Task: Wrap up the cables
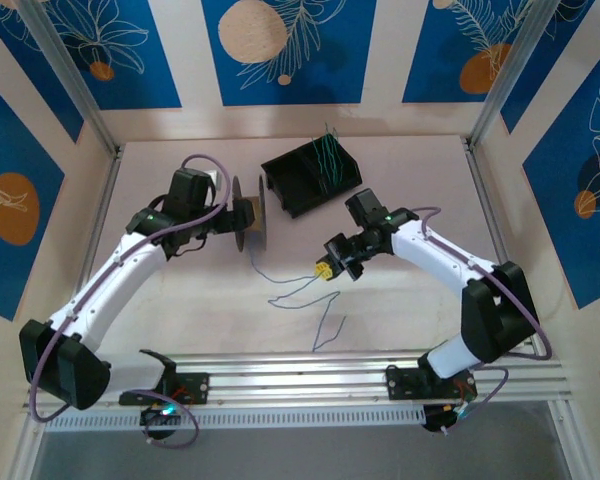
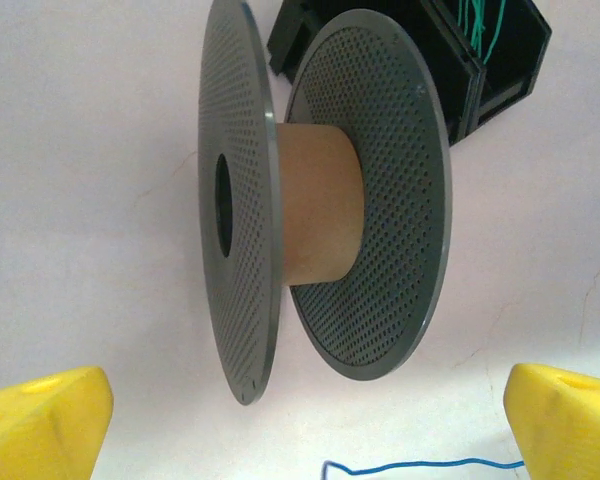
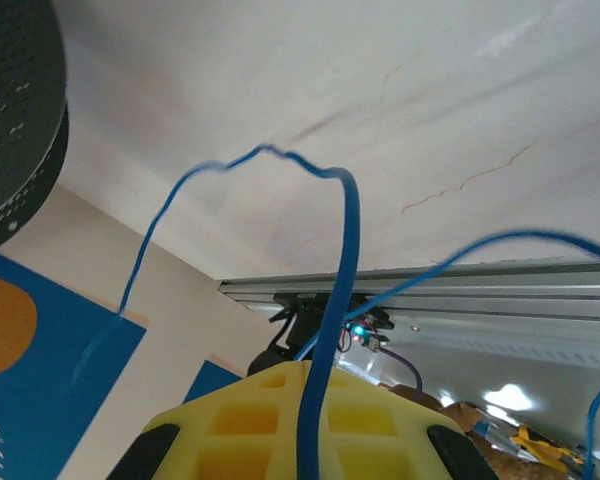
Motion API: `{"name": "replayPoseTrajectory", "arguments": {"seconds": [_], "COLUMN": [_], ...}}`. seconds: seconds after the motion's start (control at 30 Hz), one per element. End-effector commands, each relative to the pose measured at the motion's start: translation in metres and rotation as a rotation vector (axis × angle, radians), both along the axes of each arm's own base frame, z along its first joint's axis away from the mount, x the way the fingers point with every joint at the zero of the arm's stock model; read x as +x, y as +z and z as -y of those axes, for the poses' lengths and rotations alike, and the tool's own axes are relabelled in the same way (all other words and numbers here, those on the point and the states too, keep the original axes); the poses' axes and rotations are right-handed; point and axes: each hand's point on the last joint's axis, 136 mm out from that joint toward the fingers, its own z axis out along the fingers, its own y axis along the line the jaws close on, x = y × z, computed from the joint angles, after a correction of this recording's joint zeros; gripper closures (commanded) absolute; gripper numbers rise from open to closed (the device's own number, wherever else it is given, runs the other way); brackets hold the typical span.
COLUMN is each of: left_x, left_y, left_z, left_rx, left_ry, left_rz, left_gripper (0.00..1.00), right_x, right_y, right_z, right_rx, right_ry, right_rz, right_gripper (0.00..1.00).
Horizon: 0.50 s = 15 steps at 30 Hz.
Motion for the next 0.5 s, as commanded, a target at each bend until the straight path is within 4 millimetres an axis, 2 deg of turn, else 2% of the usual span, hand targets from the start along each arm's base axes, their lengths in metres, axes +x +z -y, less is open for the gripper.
{"name": "replayPoseTrajectory", "arguments": {"seconds": [0.0, 0.2, 0.47], "left_x": [0.015, 0.024, 0.026], "left_y": [0.002, -0.002, -0.023], "left_z": [0.011, 0.019, 0.017], "left_rx": [-0.002, 0.006, 0.071], "left_ry": [-0.068, -0.108, -0.123], "left_rz": [0.045, 0.053, 0.006], "left_gripper": [0.00, 0.02, 0.14], "right_x": [0.003, 0.016, 0.032], "right_y": [-0.002, -0.007, -0.007], "right_z": [-0.005, -0.008, -0.015], "right_rx": [0.007, 0.002, -0.001], "right_ry": [-0.053, -0.094, -0.120], "right_rz": [-0.118, -0.175, -0.200], "right_gripper": [1.00, 1.00, 1.00]}}
